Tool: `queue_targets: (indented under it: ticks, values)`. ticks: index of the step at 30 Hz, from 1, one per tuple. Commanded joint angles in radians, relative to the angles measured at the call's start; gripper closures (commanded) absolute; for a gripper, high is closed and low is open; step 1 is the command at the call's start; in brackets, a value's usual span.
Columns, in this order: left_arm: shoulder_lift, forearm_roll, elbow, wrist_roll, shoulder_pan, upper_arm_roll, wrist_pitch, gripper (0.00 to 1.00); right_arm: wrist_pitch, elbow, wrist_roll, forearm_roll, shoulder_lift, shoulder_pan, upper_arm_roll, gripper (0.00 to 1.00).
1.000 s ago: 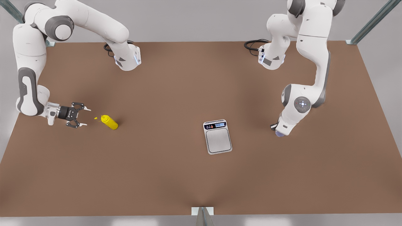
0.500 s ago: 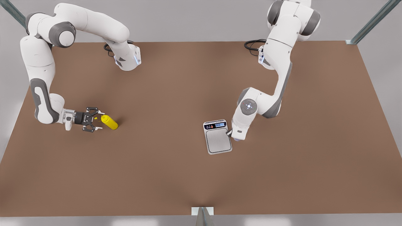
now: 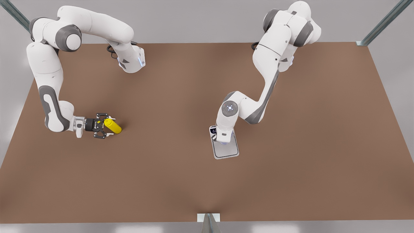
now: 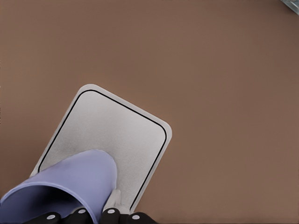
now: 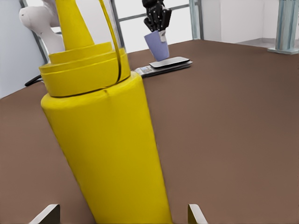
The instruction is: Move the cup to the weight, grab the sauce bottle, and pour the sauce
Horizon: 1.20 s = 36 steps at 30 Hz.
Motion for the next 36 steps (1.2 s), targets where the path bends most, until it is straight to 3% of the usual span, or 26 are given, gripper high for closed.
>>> queue_targets:
  ticks: [1, 8, 9, 10, 11, 13, 20, 26, 29, 32, 33, 34, 36]
  values:
    - [0.002, -0.013, 0.000, 0.000, 0.000, 0.000, 0.001, 0.77, -0.001, -0.001, 0.000, 0.001, 0.000, 0.004, 0.000, 0.00]
    - [0.020, -0.019, 0.031, -0.026, -0.002, 0.000, 0.003, 0.50, -0.004, -0.002, -0.009, 0.036, 0.002, 0.021, 0.002, 0.00]
    - [0.020, -0.018, 0.031, -0.027, -0.002, 0.000, 0.003, 0.47, -0.004, -0.002, -0.008, 0.035, 0.002, 0.021, 0.000, 0.04]
    - [0.018, -0.019, 0.031, -0.027, -0.002, 0.000, 0.003, 0.47, -0.004, -0.004, -0.008, 0.035, 0.002, 0.021, 0.000, 0.22]
    - [0.017, -0.019, 0.034, -0.030, -0.002, 0.000, 0.001, 0.46, -0.005, -0.004, -0.008, 0.036, 0.002, 0.021, 0.000, 0.29]
    - [0.014, -0.019, 0.047, -0.041, -0.002, 0.002, 0.000, 0.46, -0.005, -0.004, -0.008, 0.036, 0.003, 0.021, 0.000, 0.36]
    - [-0.002, -0.016, 0.060, -0.055, -0.002, 0.006, -0.031, 0.46, -0.019, -0.001, -0.008, 0.036, 0.005, 0.016, 0.000, 0.43]
    - [-0.072, -0.013, 0.089, 0.016, 0.008, 0.032, -0.183, 0.46, -0.044, 0.008, -0.005, 0.036, 0.005, 0.009, 0.000, 0.43]
    - [-0.172, -0.062, 0.080, 0.292, 0.017, 0.141, -0.328, 0.46, -0.087, 0.071, 0.109, 0.036, -0.032, 0.018, 0.000, 0.43]
    - [-0.238, -0.200, 0.072, 0.804, 0.018, 0.440, -0.508, 0.42, -0.065, 0.142, 0.371, 0.022, -0.144, 0.096, -0.008, 0.43]
    - [-0.273, -0.205, 0.041, 0.933, 0.095, 0.466, -0.511, 0.35, -0.010, 0.151, 0.475, 0.018, -0.189, 0.145, -0.009, 0.43]
    - [-0.317, -0.202, 0.018, 1.017, 0.219, 0.410, -0.526, 0.25, 0.044, 0.177, 0.560, -0.021, -0.215, 0.191, -0.009, 0.43]
    - [-0.462, -0.076, 0.012, 1.100, 0.477, 0.160, -0.595, 0.20, 0.120, 0.234, 0.696, -0.133, -0.241, 0.262, -0.009, 0.43]
